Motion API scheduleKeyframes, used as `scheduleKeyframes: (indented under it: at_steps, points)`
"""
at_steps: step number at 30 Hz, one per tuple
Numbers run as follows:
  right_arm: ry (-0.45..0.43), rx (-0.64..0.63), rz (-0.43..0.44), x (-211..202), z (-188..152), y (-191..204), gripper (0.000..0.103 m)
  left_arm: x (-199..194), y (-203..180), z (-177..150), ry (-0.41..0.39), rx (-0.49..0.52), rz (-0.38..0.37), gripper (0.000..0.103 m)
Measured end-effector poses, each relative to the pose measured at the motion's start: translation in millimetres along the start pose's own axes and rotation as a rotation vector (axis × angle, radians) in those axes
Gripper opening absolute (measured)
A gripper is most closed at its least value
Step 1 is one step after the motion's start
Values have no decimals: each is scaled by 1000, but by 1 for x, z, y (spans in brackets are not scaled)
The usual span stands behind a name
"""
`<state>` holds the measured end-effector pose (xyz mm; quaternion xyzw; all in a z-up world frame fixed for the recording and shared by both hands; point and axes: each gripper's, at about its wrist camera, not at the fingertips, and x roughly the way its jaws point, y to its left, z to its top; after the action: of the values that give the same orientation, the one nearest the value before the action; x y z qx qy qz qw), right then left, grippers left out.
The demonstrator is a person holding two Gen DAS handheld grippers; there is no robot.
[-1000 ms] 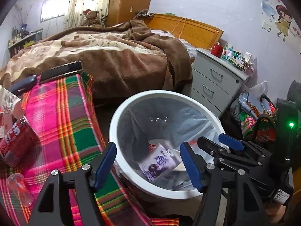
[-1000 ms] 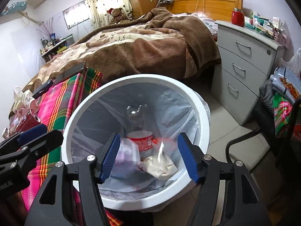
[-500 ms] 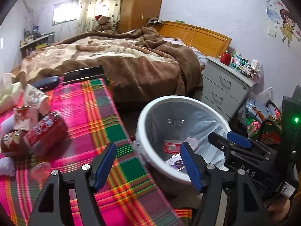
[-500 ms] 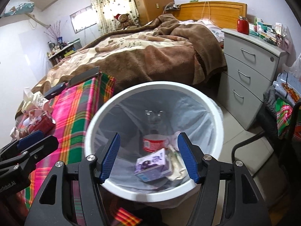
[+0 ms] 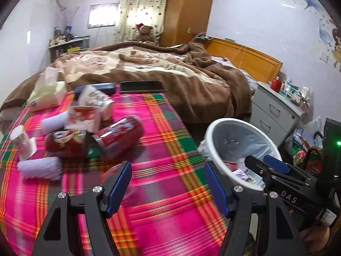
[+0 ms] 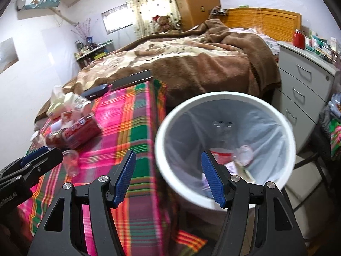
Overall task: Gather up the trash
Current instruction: 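Move both tools back over the table toward the remaining trash, then grasp the white paper cup with the left tool while the right tool approaches the clear cup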
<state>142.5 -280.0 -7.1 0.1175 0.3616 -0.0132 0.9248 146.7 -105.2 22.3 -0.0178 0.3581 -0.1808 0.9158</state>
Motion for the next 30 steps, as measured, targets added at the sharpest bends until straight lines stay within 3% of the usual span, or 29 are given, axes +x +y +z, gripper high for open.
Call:
scheduleKeyframes:
  at_steps: [20,30]
  points:
    - [92,-147,162,29,-18,101,65,-40,143,-27,-26,-197,205,70]
    - [161,-214,193,55,-20,139,65,-47,209,-30,-33,-273,270,70]
